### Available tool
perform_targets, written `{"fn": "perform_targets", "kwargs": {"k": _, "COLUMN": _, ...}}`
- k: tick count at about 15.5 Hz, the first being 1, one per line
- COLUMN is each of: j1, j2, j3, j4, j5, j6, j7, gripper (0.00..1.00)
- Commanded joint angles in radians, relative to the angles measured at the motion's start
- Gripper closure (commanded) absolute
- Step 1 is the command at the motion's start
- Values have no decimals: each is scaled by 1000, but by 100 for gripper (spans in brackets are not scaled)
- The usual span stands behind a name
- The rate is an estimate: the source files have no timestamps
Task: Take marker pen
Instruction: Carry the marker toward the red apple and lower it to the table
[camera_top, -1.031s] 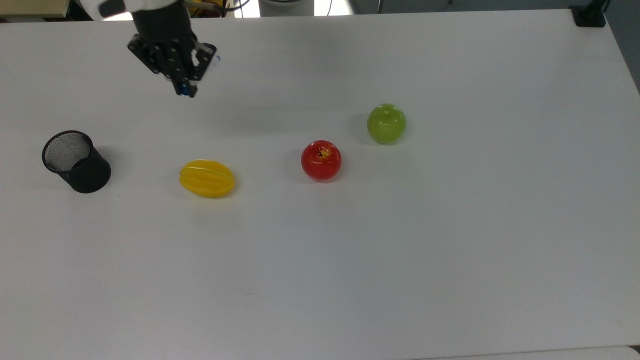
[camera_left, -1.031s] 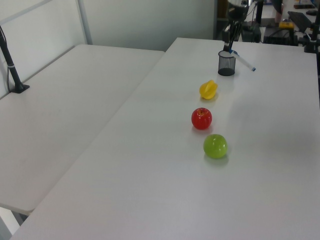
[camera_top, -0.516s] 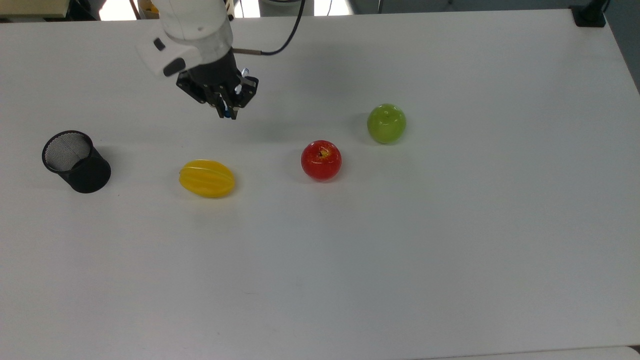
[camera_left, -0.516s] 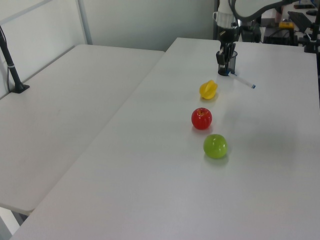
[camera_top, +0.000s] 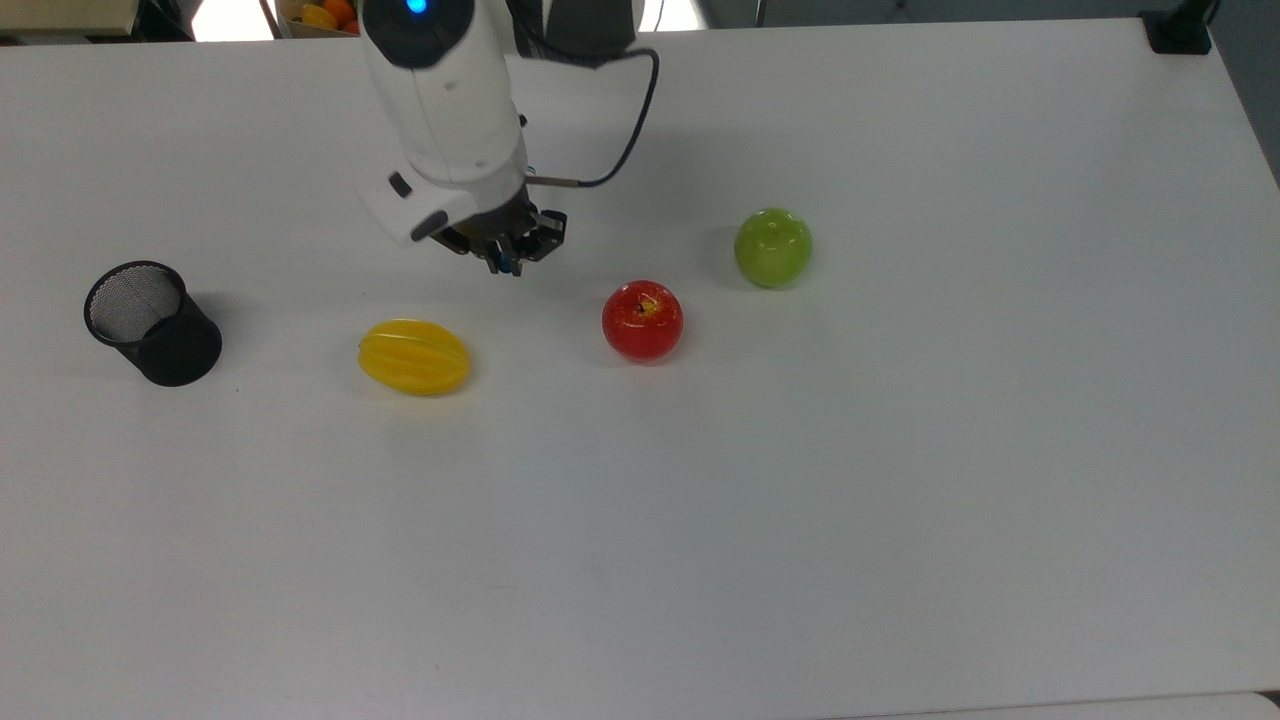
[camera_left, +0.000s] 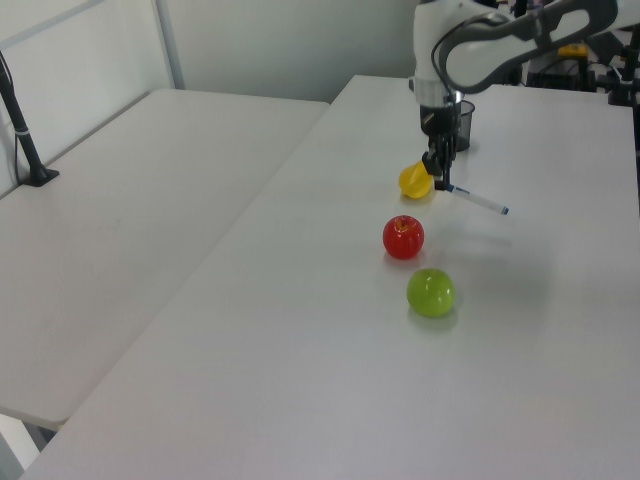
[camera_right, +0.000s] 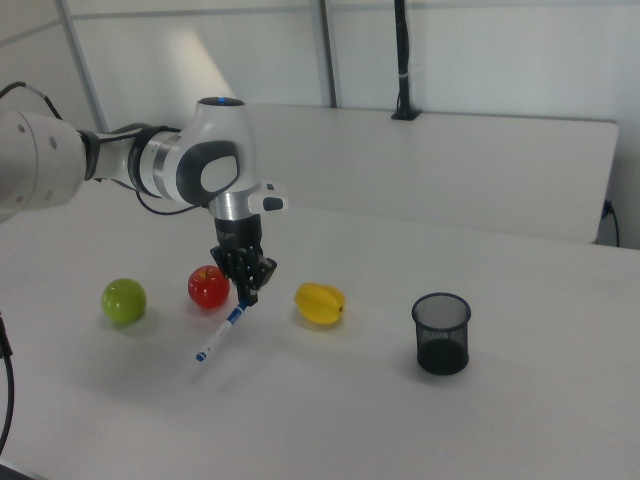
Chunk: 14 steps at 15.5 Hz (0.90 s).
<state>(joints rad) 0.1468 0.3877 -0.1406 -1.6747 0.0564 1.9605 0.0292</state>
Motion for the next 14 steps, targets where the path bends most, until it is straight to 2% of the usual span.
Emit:
{"fn": "perform_targets", "kwargs": {"k": 1, "j1": 5, "j2": 63, "j3": 27, "j4": 23, "j5": -46, "j6": -12, "j7": 48, "gripper": 88}}
{"fn": "perform_targets", "kwargs": {"k": 6, "j1": 5, "j2": 82, "j3": 29, "j4": 19, "j5": -52, "j6": 21, "j7": 57, "gripper": 87}}
{"fn": "perform_targets", "kwargs": {"k": 9, "j1": 5, "j2": 95, "j3": 29, "j4": 18, "j5": -52, "j6": 50, "j7": 78, "gripper": 83}}
{"fn": "perform_targets", "kwargs": {"k": 10, "j1": 5, "j2": 99, "j3": 30, "j4": 16, "j5": -53, "j6": 55, "j7": 78, "gripper": 78}}
{"fn": "perform_targets", "kwargs": {"k": 12, "j1": 5, "j2": 99, "j3": 33, "j4": 18, "j5": -56, "j6": 57, "j7": 80, "gripper": 51}}
{"fn": "perform_targets", "kwargs": {"k": 14, "j1": 5, "j2": 99, "j3": 33, "j4": 18, "j5": -63, "j6": 57, "j7": 80, "gripper": 39}}
